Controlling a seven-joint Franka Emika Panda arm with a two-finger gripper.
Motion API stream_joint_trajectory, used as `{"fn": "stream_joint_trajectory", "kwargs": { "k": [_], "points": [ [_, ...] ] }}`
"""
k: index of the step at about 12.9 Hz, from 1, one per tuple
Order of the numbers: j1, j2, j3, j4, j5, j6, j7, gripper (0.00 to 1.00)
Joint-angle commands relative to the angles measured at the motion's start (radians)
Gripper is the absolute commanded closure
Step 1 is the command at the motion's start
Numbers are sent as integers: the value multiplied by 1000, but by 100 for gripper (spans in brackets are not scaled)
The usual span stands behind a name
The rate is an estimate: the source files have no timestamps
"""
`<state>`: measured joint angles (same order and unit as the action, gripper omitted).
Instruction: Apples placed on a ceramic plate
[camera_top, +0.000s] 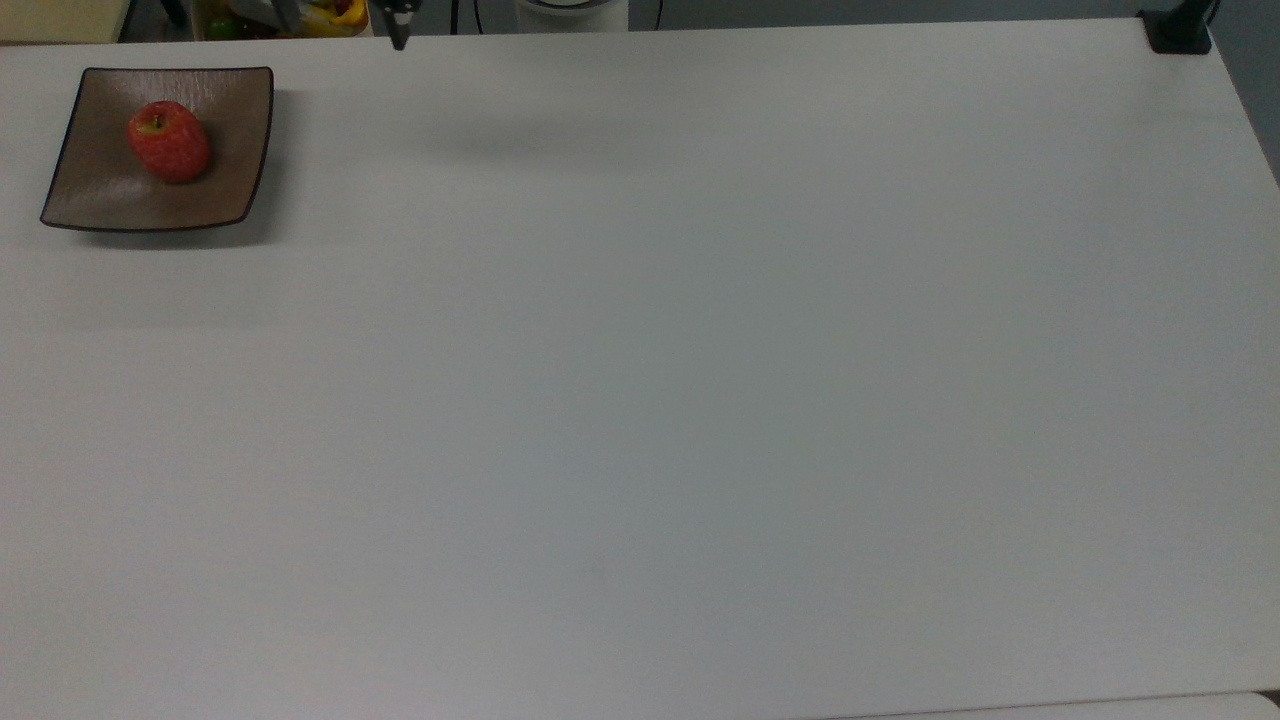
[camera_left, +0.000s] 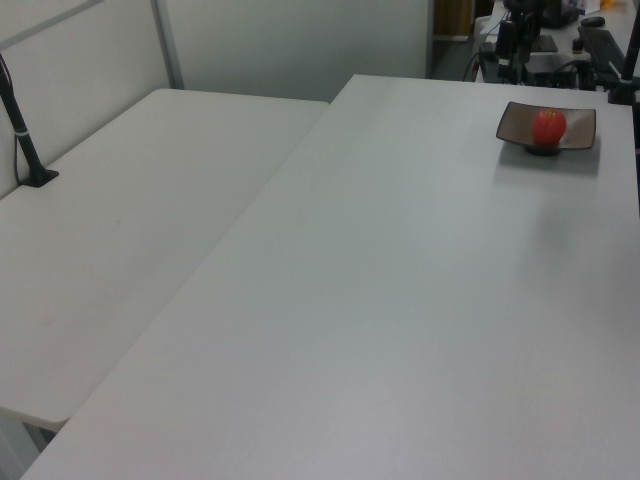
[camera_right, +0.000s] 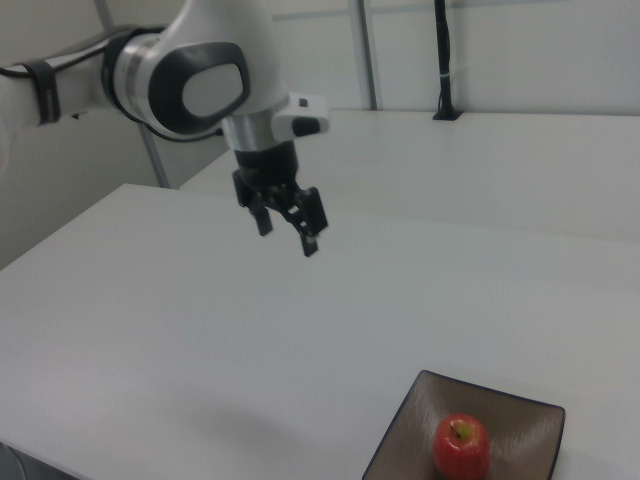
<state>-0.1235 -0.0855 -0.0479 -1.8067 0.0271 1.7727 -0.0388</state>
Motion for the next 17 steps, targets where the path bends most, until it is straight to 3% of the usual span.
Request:
{"fn": "stream_joint_trajectory", "kwargs": {
  "k": [1, 4, 8, 13, 17],
  "points": [
    [60, 7, 20, 40, 60, -62, 26, 0],
    [73, 29, 83, 30, 53, -44, 49, 0],
    [84, 58, 127, 11, 27, 36, 114, 0],
    [87, 64, 131, 4, -42, 44, 123, 0],
    [85, 64, 131, 7, -53, 44, 114, 0]
  ]
}}
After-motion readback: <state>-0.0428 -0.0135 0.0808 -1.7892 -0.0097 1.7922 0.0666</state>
